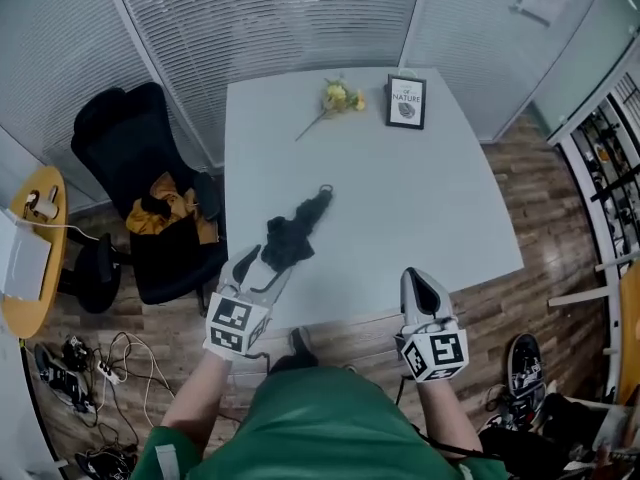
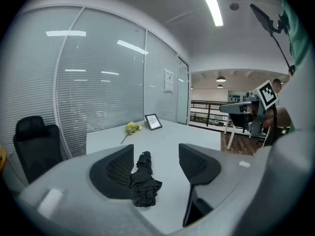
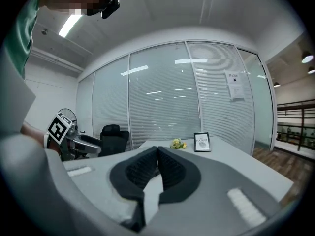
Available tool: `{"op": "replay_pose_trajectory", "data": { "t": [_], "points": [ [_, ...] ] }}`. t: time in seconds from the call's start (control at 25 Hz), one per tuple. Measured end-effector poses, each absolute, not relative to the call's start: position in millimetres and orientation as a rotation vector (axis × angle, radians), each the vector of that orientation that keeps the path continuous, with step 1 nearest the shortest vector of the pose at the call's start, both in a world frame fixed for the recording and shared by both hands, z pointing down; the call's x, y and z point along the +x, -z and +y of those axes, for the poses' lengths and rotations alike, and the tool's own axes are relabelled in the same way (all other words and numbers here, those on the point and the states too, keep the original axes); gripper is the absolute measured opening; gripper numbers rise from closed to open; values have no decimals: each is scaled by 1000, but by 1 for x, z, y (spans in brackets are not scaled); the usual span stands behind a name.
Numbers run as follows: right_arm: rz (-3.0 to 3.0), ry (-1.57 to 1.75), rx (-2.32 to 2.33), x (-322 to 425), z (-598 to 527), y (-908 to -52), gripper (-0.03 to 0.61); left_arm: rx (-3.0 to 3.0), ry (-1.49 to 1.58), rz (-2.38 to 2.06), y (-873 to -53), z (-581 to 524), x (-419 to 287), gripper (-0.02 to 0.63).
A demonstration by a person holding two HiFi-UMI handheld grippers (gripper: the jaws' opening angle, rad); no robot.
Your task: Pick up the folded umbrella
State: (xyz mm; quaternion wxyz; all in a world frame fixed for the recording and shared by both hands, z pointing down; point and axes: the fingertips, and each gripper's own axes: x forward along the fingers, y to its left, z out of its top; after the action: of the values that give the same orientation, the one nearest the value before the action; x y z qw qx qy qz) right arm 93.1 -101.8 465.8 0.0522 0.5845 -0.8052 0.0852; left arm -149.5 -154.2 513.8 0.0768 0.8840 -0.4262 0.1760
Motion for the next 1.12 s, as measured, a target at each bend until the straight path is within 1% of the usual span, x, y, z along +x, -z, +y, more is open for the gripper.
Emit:
{"op": "replay_pose_trajectory", "data": {
  "t": [0.24, 0.48, 0.56, 0.84, 1.12],
  "points": [
    [-2382, -258, 1833, 73, -126, -467, 3, 2632, -624, -1059, -549, -191, -154, 327],
    [-2338, -285, 1877, 69, -134, -474, 3, 2513, -902, -889, -599, -219, -149, 328],
    [-2331, -292, 1874, 73, -137, -477, 3, 2472, -953, -869, -608, -227, -144, 328],
    [-2356, -285, 1873, 103, -145, -476, 3, 2385, -1087, -861, -639, -251, -121, 329],
    [-2318, -312, 1924, 153, -143, -482, 3, 2224, -1277, -847, -699, -266, -106, 342]
  ]
}}
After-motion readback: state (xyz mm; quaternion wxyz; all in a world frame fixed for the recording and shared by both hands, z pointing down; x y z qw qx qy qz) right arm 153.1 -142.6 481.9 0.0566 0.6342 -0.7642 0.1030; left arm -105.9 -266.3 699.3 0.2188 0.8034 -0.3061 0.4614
